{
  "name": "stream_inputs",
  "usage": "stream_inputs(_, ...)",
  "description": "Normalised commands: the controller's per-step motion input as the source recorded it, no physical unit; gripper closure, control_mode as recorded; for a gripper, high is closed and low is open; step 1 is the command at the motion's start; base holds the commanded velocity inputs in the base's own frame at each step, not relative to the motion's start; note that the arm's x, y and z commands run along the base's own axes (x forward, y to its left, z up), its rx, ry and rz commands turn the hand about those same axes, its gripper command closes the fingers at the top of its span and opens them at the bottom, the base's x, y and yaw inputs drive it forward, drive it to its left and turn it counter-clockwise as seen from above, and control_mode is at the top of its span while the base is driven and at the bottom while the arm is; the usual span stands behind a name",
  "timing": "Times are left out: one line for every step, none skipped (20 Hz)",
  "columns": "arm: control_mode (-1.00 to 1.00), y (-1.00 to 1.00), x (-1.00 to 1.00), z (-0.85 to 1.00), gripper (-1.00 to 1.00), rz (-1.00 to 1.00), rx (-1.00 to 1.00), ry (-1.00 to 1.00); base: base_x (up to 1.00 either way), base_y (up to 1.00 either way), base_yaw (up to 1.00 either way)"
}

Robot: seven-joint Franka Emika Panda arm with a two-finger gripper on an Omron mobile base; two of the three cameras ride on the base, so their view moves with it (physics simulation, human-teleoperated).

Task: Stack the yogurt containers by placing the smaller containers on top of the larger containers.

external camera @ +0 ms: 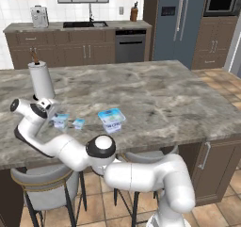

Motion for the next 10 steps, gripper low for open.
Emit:
stream_inputs(-1.00, 0.00, -0.12, 0.26, 1.00, 0.00, -0.11, -0.11, 0.00, 0.00, 0.00)
stream_inputs(-1.00, -0.03, -0.13, 0.28, 1.00, 0.00, -0.11, -0.09, 0.00, 0.00, 0.00)
stream_inputs(-1.00, -0.05, -0.17, 0.29, 1.00, 0.00, -0.10, -0.08, 0.00, 0.00, 0.00)
stream_inputs(-1.00, -0.08, -0.18, 0.31, 1.00, 0.00, -0.10, -0.08, 0.00, 0.00, 0.00)
stream_inputs(-1.00, -0.08, -0.20, 0.31, 1.00, 0.00, -0.09, -0.07, 0.00, 0.00, 0.00)
stream_inputs(-1.00, -0.10, -0.22, 0.31, 1.00, 0.00, -0.08, -0.07, 0.00, 0.00, 0.00)
stream_inputs(-1.00, -0.09, -0.27, 0.31, 1.00, 0.00, -0.07, -0.07, 0.00, 0.00, 0.00)
stream_inputs(-1.00, -0.13, -0.29, 0.33, 1.00, 0.00, -0.06, -0.06, 0.00, 0.00, 0.00)
stream_inputs(-1.00, -0.19, -0.33, 0.34, 1.00, 0.00, -0.03, -0.06, 0.00, 0.00, 0.00)
stream_inputs(-1.00, -0.21, -0.33, 0.37, 1.00, 0.00, -0.02, -0.06, 0.00, 0.00, 0.00)
